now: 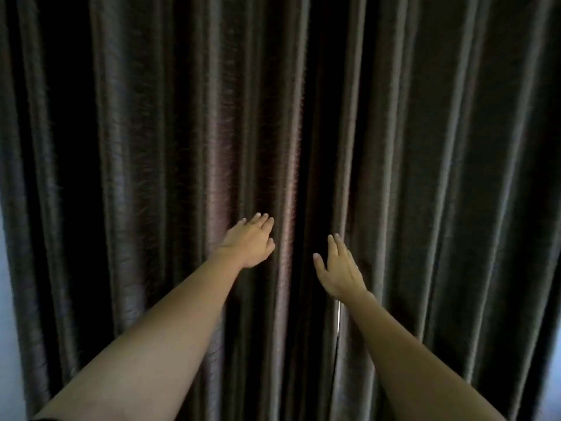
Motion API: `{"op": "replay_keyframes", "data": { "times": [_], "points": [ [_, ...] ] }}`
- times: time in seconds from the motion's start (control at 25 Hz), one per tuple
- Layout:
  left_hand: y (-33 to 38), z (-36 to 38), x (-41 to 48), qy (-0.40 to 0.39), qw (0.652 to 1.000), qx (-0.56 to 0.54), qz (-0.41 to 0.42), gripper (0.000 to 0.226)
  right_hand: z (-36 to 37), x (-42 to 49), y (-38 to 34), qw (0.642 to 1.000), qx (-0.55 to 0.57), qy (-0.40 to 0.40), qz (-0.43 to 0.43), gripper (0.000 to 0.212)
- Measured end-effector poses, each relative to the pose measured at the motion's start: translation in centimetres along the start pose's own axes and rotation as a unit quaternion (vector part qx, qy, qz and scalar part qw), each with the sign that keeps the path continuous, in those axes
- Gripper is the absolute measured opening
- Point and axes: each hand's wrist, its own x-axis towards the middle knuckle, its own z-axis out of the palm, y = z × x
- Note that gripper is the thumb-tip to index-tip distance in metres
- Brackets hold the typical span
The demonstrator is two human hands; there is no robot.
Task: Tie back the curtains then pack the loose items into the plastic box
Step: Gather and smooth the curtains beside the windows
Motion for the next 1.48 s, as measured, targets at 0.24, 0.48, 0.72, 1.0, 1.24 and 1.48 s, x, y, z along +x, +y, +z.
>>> {"op": "replay_keyframes", "data": {
  "times": [0.24, 0.48, 0.72, 1.0, 1.24, 1.48],
  "points": [
    [4.7, -2.1, 7.4, 0.136, 0.981, 0.030, 0.135, 0.058, -1.5, 2.7, 2.9, 0.998, 0.025, 0.055, 0.030, 0.066],
    [8.2, -4.6, 16.1, 0.206, 0.950, 0.132, 0.192, 0.055, -0.9, 9.6, 5.8, 0.995, 0.072, 0.072, -0.006, 0.070],
    [8.0, -7.3, 25.7, 0.204, 0.930, 0.268, 0.150, 0.050, -1.0, 19.3, 6.1, 0.977, 0.168, 0.098, -0.082, 0.081],
    [1.9, -10.4, 26.9, 0.271, 0.884, 0.381, -0.002, 0.025, 0.7, 26.7, 0.7, 0.926, 0.319, 0.045, -0.198, 0.054],
    [-5.5, -11.8, 24.1, 0.385, 0.878, 0.261, -0.113, 0.056, 3.5, 30.6, -7.0, 0.878, 0.377, 0.135, -0.264, 0.046],
    [-12.4, -12.9, 21.1, 0.395, 0.883, 0.200, -0.160, 0.068, 6.2, 32.2, -15.0, 0.824, 0.449, 0.058, -0.341, 0.076]
  ]
}}
